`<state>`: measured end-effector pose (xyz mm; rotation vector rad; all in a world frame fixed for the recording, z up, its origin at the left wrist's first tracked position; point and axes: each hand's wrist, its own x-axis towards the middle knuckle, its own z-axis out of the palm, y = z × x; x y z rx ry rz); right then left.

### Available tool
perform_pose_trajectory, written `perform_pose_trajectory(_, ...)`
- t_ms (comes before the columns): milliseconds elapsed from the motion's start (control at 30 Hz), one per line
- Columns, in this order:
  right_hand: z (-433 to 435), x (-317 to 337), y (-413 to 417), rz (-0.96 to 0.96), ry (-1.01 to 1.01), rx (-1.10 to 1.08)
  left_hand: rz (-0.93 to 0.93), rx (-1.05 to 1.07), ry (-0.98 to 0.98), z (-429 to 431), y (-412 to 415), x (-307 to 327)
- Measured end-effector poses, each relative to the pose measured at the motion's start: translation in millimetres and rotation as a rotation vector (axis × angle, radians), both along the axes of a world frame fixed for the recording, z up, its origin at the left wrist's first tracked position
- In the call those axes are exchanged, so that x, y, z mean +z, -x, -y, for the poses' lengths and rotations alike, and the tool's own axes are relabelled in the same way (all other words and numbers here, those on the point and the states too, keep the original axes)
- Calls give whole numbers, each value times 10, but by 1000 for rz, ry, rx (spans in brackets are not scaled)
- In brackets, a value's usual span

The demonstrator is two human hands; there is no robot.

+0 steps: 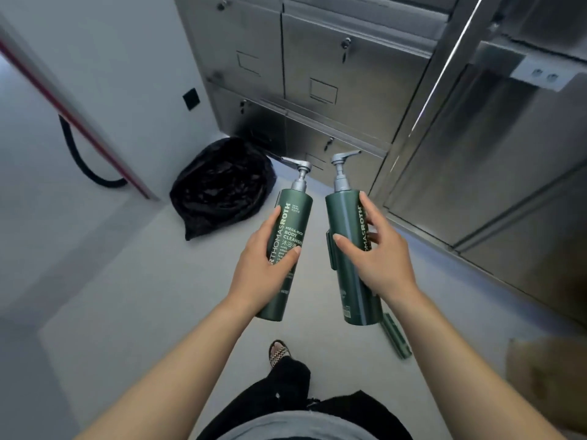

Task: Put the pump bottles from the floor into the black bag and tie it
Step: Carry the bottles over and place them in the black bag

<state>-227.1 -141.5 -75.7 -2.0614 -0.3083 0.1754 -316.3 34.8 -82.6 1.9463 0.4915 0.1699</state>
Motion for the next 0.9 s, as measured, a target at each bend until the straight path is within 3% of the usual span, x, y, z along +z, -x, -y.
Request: perform_pose_trajectory(900,-3439,-248,-3297,23,116,474,-75,436,-2,-3065,-2441,-255)
